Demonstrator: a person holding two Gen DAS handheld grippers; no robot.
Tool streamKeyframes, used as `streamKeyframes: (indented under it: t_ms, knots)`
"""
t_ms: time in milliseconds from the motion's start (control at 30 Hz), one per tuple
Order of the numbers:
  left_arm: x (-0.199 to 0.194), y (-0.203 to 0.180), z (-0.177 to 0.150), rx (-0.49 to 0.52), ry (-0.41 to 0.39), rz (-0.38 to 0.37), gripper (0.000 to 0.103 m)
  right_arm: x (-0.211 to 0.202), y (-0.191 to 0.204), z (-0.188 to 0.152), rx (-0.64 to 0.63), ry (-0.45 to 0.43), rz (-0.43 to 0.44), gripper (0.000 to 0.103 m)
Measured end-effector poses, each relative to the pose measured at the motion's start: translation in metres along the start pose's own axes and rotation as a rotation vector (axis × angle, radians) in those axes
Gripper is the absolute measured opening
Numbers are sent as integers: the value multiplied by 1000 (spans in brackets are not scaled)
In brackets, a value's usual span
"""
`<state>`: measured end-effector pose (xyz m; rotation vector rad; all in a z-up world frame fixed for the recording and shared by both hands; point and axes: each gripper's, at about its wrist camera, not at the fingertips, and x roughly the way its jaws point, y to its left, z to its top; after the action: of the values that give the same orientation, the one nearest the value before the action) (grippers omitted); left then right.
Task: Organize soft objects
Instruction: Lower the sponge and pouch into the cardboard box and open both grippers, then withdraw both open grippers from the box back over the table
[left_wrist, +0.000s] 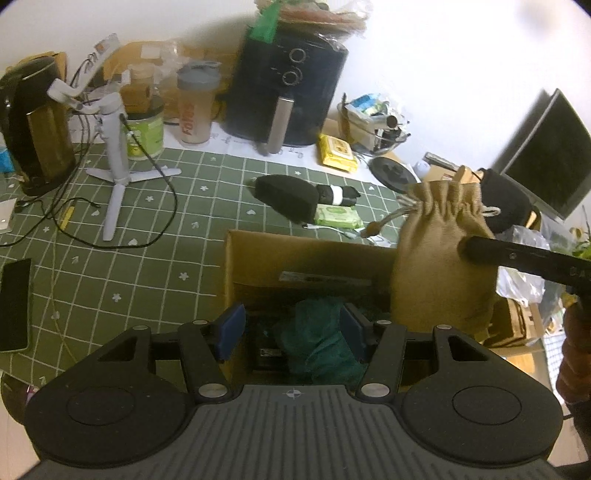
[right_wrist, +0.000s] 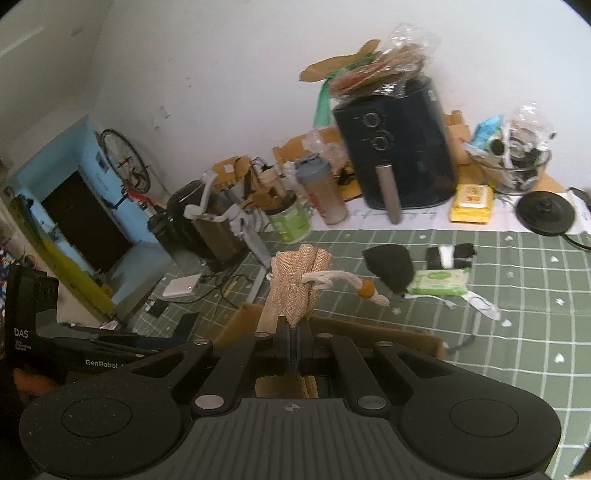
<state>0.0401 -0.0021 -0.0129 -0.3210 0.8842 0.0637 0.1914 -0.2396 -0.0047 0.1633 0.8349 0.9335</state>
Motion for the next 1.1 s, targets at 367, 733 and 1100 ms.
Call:
streamKeyframes:
  t_ms: [367, 733, 1100]
  knots:
    - [-14, 20, 0, -70, -30, 55, 56, 49, 28, 1, -68, 123, 75, 73]
    - [-8, 19, 7, -49, -27, 43, 56, 38, 7, -9, -46, 128, -18, 102]
    - [5, 9, 25, 29, -23, 19, 56, 26, -12, -12, -45, 109, -202, 103]
